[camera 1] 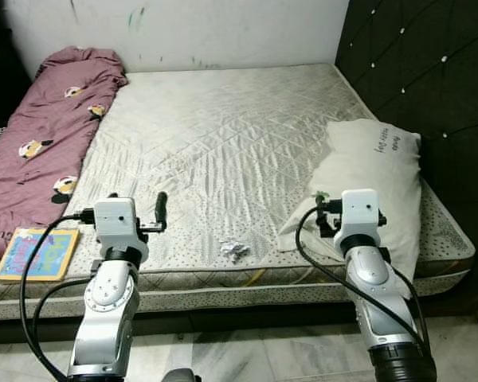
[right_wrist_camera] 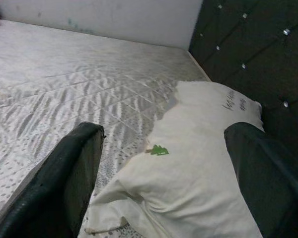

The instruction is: Clean up the room

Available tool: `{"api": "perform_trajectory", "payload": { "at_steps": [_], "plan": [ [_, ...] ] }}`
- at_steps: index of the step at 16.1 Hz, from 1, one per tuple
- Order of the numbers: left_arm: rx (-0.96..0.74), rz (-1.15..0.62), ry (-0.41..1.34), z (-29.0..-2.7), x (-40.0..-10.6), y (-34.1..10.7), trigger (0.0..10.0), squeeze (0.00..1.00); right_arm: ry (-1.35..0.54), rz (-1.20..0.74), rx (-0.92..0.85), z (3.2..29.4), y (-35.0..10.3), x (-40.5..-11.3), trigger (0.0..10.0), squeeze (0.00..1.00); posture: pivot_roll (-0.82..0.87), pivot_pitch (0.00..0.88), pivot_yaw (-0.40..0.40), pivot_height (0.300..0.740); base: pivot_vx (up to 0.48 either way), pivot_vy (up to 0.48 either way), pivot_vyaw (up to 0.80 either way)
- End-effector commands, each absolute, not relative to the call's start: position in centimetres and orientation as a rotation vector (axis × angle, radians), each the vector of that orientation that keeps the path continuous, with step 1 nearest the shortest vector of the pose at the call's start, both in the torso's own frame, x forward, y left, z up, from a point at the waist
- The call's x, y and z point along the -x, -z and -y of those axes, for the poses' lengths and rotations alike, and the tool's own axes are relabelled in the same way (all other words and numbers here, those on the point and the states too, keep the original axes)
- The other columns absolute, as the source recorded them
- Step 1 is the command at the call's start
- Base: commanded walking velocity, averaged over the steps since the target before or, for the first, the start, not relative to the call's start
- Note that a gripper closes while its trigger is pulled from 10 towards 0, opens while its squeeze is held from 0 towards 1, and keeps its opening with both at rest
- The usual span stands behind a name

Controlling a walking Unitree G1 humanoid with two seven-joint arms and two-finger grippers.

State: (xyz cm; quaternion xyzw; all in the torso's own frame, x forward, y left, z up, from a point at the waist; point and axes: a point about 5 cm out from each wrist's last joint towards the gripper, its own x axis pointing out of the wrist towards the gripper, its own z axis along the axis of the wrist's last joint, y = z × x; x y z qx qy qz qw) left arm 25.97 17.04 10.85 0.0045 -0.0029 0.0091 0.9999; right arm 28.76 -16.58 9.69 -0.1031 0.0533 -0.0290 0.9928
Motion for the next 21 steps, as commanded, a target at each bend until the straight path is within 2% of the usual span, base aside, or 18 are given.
{"api": "perform_trajectory", "payload": {
  "at_steps": [1,11,14,16,21],
  "plan": [
    [-0.008,0.035,0.014,-16.9,-26.0,-11.5,10.0,0.0,0.038,-0.085,0.191,16.1,-10.1,-28.7,10.0,0.0,0.0,0.0,0.006,0.74,0.244,0.0,0.0],
    [0.012,0.043,0.042,-16.2,-26.3,-11.5,10.0,0.0,-0.011,-0.065,0.15,16.1,-10.5,-29.4,10.0,0.0,0.01,0.0,0.001,0.74,0.327,0.0,0.0],
    [0.014,0.043,0.021,-16.3,-26.4,-11.5,10.0,0.0,-0.015,-0.062,0.152,16.1,-10.5,-29.7,10.0,0.0,0.01,0.0,-0.003,0.74,0.35,0.0,0.0],
    [0.007,0.032,-0.023,-16.4,-26.7,-11.3,10.0,0.0,-0.018,-0.055,0.155,16.1,-10.7,-29.8,10.0,0.0,0.01,0.0,-0.007,0.74,0.0,0.0,0.0],
    [0.039,0.015,-0.019,-16.5,-26.8,-11.2,10.0,0.0,-0.023,-0.045,0.151,16.0,-10.7,-29.8,10.0,0.0,0.0,0.0,-0.005,0.74,0.0,0.074,0.73]
  ]
}}
